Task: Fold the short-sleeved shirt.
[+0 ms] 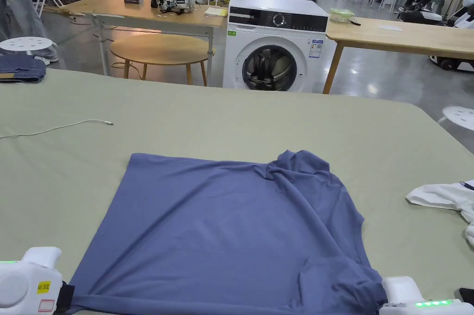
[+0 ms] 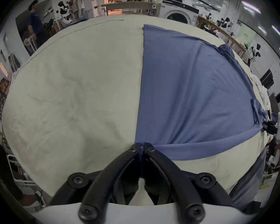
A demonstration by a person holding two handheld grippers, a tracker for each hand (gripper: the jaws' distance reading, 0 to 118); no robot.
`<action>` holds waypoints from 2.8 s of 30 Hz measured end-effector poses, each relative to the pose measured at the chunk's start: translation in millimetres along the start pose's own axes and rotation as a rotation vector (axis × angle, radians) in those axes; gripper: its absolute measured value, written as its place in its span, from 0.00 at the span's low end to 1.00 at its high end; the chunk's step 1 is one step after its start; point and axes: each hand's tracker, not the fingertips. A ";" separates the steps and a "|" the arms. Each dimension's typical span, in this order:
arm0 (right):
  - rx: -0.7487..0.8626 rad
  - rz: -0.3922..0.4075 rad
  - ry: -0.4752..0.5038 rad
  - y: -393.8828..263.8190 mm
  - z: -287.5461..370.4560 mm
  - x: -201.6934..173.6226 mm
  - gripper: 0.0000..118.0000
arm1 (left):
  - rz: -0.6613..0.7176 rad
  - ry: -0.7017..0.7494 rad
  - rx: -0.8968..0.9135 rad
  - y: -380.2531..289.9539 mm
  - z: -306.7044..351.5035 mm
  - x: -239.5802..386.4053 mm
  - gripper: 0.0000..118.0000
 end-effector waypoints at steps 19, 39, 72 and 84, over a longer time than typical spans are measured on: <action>0.670 -0.190 0.006 81.4 87.4 -51.2 0.29 | -0.028 -0.078 0.594 53.0 87.5 81.7 0.48; 0.847 -0.167 0.029 93.2 91.0 -98.6 0.00 | -0.025 -0.054 0.608 54.1 110.2 76.9 0.00; 0.603 -0.152 0.039 62.9 48.8 -90.3 0.00 | 0.022 -0.001 -0.043 3.6 0.3 20.4 0.00; 0.224 -0.126 0.041 39.1 36.0 2.0 0.46 | 0.034 -0.009 -0.008 -3.0 16.8 19.5 0.00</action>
